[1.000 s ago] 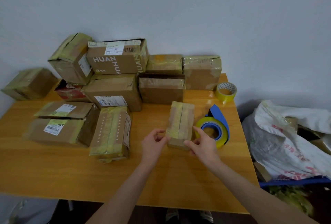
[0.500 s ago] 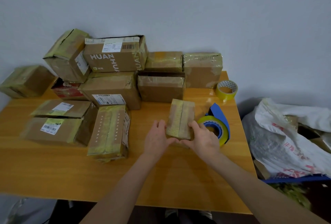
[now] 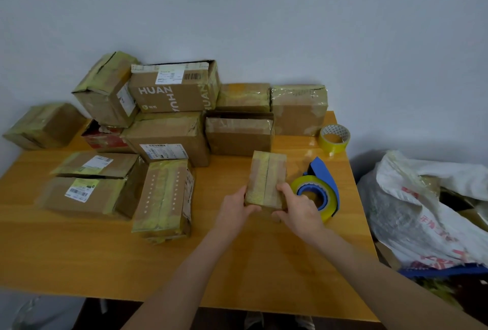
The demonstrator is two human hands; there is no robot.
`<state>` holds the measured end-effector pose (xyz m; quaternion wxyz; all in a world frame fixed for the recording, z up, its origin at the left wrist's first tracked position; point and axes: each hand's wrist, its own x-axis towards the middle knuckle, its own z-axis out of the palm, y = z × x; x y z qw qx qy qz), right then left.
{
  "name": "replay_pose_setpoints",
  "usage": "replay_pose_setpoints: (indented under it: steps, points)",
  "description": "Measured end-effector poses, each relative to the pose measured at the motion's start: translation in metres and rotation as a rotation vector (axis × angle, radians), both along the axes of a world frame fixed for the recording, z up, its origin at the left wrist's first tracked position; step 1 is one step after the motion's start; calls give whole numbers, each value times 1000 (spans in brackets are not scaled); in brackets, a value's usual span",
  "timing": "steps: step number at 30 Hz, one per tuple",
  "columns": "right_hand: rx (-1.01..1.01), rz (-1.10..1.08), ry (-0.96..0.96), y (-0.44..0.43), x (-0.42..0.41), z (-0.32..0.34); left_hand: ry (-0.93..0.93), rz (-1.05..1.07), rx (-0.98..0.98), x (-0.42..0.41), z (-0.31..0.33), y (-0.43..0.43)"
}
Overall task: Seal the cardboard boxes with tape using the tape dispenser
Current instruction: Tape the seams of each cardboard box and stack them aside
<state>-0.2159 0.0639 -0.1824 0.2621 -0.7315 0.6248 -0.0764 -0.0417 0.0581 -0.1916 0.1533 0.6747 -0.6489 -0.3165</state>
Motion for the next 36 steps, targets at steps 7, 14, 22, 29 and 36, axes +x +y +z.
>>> replay_pose_setpoints:
  steps: [7,14,22,29,36]
  points:
    - [89,18,-107,-4,-1,1,-305,-63,1,17,9,3]
    - [109,114,-166,-15,39,8,-323,246,-379,85,34,12]
    - [431,-262,-467,-29,76,-4,35,815,36,192,11,44]
    - [712,-446,-641,-28,85,-13,619,950,239,208,-11,56]
    - [799,-486,-719,-14,99,-29,862,791,333,186,-12,65]
